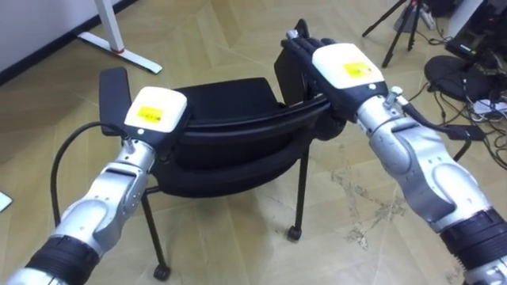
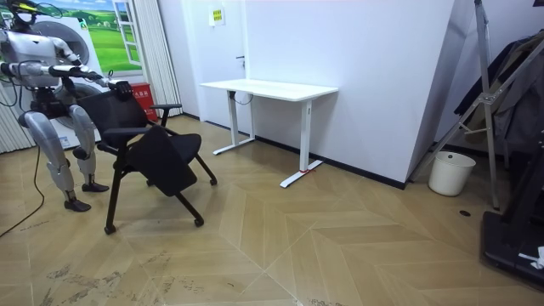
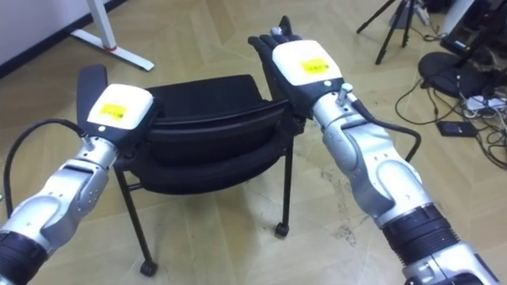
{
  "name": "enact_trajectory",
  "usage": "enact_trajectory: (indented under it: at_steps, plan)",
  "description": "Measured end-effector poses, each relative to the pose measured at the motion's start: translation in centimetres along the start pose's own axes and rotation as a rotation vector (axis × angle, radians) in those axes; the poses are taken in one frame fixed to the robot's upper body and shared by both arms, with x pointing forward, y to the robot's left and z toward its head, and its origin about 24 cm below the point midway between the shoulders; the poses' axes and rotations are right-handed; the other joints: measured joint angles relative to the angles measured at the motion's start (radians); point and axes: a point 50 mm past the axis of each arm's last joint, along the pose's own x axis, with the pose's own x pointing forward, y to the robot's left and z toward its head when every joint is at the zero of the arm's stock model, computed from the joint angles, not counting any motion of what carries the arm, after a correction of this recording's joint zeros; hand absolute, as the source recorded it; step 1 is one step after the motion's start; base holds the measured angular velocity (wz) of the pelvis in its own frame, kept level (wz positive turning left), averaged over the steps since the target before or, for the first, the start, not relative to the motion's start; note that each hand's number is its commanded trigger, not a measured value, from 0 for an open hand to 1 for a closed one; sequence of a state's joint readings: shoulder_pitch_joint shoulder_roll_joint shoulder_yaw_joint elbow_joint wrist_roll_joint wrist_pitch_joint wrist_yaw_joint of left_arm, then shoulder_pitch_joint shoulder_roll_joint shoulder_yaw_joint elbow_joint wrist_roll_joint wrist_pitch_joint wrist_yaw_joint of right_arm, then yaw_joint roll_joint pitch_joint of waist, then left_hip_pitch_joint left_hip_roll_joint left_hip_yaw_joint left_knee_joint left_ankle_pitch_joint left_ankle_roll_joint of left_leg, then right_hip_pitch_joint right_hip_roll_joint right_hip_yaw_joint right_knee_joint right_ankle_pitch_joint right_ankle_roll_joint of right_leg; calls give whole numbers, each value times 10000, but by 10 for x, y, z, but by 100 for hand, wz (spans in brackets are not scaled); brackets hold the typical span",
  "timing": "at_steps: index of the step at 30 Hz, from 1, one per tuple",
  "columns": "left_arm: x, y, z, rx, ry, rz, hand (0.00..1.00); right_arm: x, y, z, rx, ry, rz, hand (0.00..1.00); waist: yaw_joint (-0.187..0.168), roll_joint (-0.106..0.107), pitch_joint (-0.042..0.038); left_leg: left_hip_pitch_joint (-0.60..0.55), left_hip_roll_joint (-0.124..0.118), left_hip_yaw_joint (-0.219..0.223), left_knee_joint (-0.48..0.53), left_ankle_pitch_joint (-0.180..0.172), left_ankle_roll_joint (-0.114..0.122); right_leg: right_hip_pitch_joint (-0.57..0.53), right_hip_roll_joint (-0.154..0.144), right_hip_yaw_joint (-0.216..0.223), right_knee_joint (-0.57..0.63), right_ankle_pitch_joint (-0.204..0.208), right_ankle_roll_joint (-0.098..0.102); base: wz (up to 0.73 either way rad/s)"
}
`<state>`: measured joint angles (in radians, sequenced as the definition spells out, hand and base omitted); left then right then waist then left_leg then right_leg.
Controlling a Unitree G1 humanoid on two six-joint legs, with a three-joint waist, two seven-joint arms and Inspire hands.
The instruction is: Push chair
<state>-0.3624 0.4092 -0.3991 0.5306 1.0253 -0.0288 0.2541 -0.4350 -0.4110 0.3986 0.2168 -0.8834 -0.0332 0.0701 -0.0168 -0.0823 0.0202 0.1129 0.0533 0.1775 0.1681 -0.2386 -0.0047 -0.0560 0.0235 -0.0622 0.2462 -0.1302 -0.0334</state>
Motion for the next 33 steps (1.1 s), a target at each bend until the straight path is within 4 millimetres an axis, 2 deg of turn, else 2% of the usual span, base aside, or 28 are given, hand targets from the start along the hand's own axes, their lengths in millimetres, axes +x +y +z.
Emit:
enact_trajectory:
  at_steps: [6,11,18,23,27,28,29,30,33]
  plan:
    - [5,3,10,45,-431,74,100,0,22,1,-323,2,972,0,258,13,-8,-11,9,-183,-2,0,0,26,-17,-176,-59,1,-1,8]
    - [9,5,17,79,-681,47,100,-5,48,-13,-386,593,2369,0,450,15,-12,-29,16,-297,-6,0,0,59,-23,-255,-83,1,-1,5]
    - [10,5,20,43,-739,-111,100,-6,54,-17,-762,644,2461,0,365,58,-4,-17,13,-479,5,0,0,230,-43,-460,-268,8,-7,8]
    - [10,4,22,-46,-845,-134,100,-8,59,-21,-823,712,2184,0,406,200,26,21,25,-491,2,0,0,304,-43,-519,-290,7,-7,2]
    - [11,3,23,-101,-890,-149,100,-9,61,-22,-783,746,1989,0,399,297,21,-3,24,-515,-1,0,0,351,-49,-582,-378,7,-7,4]
    - [10,3,24,-120,-919,-163,100,-10,62,-23,-777,765,1948,18,399,322,13,-1,25,-532,-1,0,0,381,-50,-618,-415,8,-7,6]
    - [10,3,25,-137,-953,-162,100,-10,62,-23,-780,787,1890,55,400,346,9,-6,28,-553,-2,0,0,383,-49,-642,-417,8,-7,6]
    - [11,3,25,-146,-974,-161,100,-10,63,-24,-790,801,1888,100,407,357,4,-7,30,-565,-3,0,0,383,-50,-652,-419,8,-7,4]
    - [11,3,27,-194,-1080,-157,100,-11,65,-26,-806,883,1815,100,462,394,-7,-7,35,-604,-4,0,0,391,-51,-691,-429,8,-6,1]
